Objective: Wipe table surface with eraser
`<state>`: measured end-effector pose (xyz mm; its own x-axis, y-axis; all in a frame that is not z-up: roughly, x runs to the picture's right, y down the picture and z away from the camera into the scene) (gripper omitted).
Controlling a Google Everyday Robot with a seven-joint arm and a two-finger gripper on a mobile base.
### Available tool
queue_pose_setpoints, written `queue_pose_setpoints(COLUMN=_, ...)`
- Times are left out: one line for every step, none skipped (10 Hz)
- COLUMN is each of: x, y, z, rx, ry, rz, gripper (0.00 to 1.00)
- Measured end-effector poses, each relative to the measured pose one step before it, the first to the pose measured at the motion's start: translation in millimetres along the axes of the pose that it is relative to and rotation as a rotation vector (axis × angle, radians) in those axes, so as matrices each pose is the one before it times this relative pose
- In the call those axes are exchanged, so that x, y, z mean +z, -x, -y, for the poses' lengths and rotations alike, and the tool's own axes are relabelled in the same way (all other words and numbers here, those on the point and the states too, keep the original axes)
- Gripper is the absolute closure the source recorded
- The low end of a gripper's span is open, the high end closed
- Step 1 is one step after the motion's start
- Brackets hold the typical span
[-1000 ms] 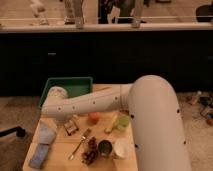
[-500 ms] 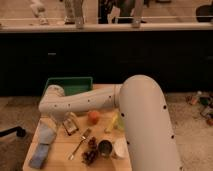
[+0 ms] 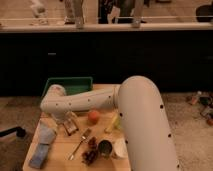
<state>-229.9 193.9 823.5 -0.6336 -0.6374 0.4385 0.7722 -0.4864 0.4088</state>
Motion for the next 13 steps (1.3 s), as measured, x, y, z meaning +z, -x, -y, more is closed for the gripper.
queue_pose_setpoints(x=2.10, y=-0.19, z=-0.85, rx=-0.00018, ry=-0.00589, rz=0.00045, gripper=0.20)
queue_pose_setpoints(x=1.27, y=-0.19, z=-0.15, rx=0.00015, ry=-0.00417, rz=0.00034, gripper=0.20)
queue_pose_setpoints(x=2.12, y=0.53, z=-1.71, rx=0.00259, ry=-0.00477, rz=0.00223, gripper=0.20)
queue_pose_setpoints(x=2.58, y=0.76, z=-2.27, rx=0.00295, ry=-0.00352, rz=0.00357, gripper=0.20)
queue_pose_setpoints(x=2.32, y=0.45, z=-1.70, rx=0.00192, ry=-0.00358, rz=0.00313, gripper=0.20)
queue_pose_setpoints(x=2.12, y=0.30, z=-1.22, rx=0.00034, ry=-0.00300, rz=0.00345, gripper=0.20)
queue_pose_setpoints(x=2.52, y=0.21, z=-1.29, rx=-0.00025, ry=-0.00339, rz=0.00369, gripper=0.20)
queue_pose_setpoints(x=1.30, y=-0.12, z=-0.87, rx=0.00007, ry=-0.00319, rz=0.00177, gripper=0.20)
queue_pose_setpoints(x=1.36, y=0.05, z=-0.04, rx=-0.00152, ry=-0.00432, rz=0.00187, gripper=0.20)
queue_pose_setpoints(x=1.65, y=-0.01, z=-0.95, rx=-0.00097, ry=-0.00539, rz=0.00155, gripper=0.20)
queue_pose_setpoints(x=1.60, y=-0.19, z=-0.76, rx=-0.00278, ry=-0.00792, rz=-0.00127, gripper=0.25)
queue_pose_setpoints(x=0.70, y=0.14, z=-0.38, rx=-0.00271, ry=-0.00688, rz=-0.00208, gripper=0.32)
queue_pose_setpoints(x=0.28, y=-0.03, z=-1.20, rx=-0.00135, ry=-0.01494, rz=-0.00838, gripper=0.44)
